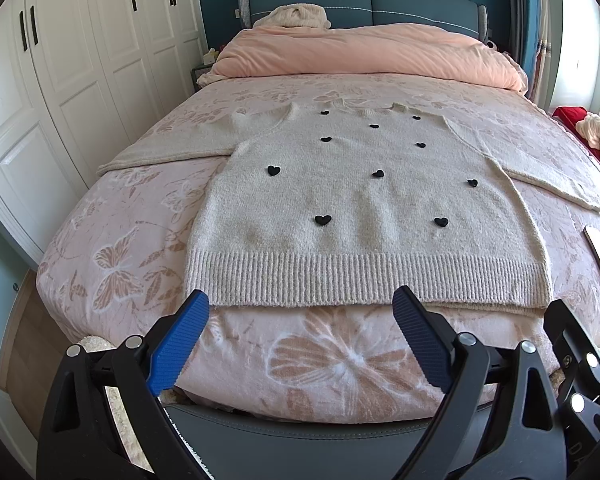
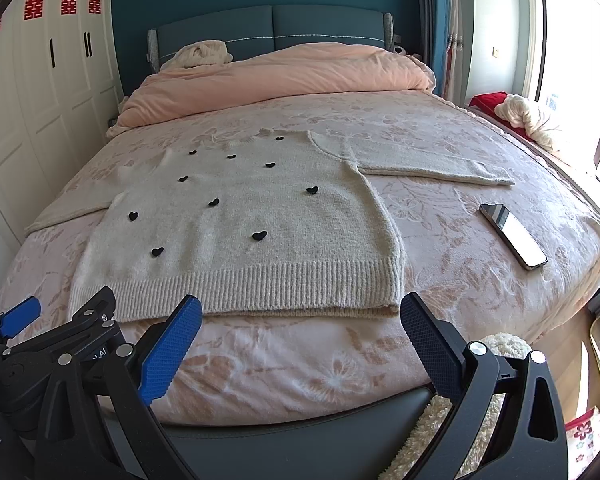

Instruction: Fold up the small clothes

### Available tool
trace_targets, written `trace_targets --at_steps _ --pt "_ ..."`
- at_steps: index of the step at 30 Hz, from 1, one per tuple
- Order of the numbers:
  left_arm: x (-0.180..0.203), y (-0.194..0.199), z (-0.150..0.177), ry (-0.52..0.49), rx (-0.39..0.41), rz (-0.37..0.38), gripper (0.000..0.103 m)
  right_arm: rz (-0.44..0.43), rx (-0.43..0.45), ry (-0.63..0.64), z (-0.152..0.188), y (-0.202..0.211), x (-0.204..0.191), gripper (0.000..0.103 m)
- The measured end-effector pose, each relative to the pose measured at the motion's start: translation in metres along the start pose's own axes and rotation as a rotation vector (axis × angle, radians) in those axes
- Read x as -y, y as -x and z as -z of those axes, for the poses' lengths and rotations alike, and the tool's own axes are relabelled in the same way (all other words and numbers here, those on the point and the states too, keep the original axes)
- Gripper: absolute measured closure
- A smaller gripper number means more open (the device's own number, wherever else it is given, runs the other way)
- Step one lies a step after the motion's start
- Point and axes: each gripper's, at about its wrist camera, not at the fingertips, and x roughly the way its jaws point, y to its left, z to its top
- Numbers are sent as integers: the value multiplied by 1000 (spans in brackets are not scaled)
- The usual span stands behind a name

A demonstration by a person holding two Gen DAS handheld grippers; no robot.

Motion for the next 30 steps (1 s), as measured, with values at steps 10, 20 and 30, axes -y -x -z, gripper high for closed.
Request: trace_targets --at_steps 10,20,30 --pt "0 0 0 0 1 0 13 -1 1 -3 0 0 1 5" --pt "0 0 0 0 1 1 13 0 1 -6 0 0 1 5" --pt "0 0 0 0 1 0 13 -2 -1 -10 1 0 2 5"
